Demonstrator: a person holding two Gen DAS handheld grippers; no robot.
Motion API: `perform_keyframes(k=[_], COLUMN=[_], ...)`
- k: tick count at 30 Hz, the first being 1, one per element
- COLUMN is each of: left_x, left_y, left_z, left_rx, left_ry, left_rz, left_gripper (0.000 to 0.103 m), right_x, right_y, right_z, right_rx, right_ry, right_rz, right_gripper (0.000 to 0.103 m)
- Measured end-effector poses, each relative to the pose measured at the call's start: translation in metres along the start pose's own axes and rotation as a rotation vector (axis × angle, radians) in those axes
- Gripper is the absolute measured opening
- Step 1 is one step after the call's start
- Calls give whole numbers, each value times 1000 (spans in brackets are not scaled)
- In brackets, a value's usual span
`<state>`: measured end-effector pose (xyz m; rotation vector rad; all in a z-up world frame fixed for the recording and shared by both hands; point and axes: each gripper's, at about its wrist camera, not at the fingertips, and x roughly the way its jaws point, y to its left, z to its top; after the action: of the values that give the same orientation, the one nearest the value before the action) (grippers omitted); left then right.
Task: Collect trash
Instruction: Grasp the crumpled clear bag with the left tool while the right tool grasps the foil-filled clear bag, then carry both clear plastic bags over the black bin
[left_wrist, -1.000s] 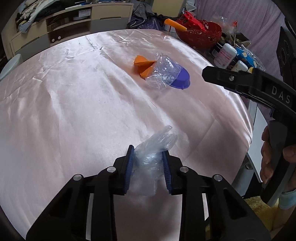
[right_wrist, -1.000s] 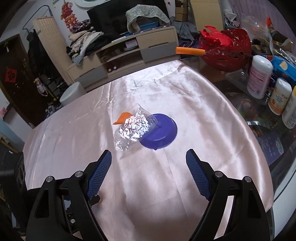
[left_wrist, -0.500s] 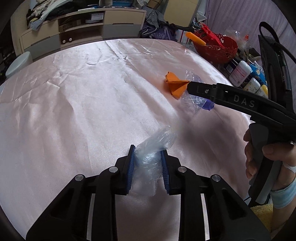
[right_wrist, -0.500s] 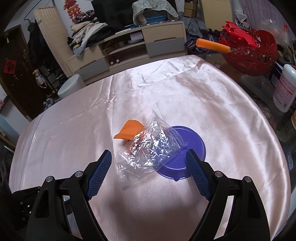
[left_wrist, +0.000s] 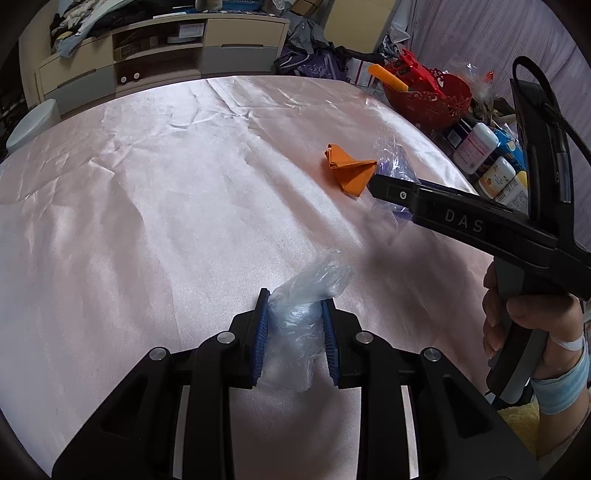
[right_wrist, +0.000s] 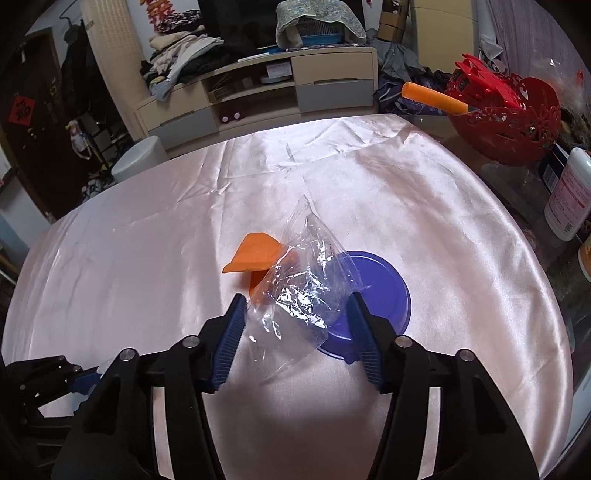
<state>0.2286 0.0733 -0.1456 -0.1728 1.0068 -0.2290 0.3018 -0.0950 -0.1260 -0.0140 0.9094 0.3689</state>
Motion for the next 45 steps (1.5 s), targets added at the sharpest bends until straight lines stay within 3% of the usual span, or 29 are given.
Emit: perform_keyframes(k=[6,15,20,26,35,45], left_x=[-16,-51,-65,-81,-94,-66], left_y=[-12,-46,-68,-81,-109,-116], left_z=[-7,-24,-46,-76,-125,-187], left_rx=[29,90,133,106,106,91], left_ry=[-6,-35,-34,-41,-36,62], left_rz=[5,-10,-13,-21,-46,-56], left_gripper=[25,25,25,25,25,25], right_x=[-15,-80,-121,-153,-177,-170], right_y=[-2,-2,-6,-6,-16,-30], right_z=[-8,-26,-58,-105,-181,-240], right_rx=[9,7,-1,-1,101,184], right_ry=[15,-25,-33,-30,-5,59], right_rz=[22,33,28,-8,14,5], right_gripper=[42,42,42,42,42,42])
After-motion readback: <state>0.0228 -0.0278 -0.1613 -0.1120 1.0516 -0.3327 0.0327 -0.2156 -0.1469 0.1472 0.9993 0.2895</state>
